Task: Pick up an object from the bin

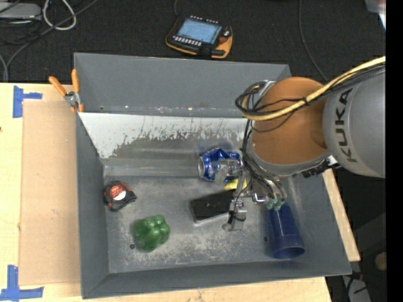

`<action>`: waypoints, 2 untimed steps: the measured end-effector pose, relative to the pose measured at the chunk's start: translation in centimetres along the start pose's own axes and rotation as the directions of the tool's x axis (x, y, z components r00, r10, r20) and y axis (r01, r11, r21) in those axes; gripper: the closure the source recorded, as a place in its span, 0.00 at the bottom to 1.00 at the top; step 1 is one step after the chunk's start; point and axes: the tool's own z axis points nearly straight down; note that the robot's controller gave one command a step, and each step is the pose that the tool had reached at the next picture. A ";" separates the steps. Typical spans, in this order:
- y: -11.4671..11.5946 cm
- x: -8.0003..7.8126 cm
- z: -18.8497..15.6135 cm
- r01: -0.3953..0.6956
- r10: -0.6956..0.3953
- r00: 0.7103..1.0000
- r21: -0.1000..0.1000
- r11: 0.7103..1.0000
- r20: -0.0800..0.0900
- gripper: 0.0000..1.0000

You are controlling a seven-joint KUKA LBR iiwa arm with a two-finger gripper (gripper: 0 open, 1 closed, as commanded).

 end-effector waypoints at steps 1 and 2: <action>0.4 -0.9 4.8 -0.039 0.039 0.999 0.000 0.999 -0.007 0.00; 0.3 -0.7 3.8 -0.036 0.036 0.999 0.000 0.999 -0.002 0.00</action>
Offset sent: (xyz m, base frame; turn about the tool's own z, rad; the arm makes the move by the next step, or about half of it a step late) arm 0.0031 -0.0008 -0.0249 0.0317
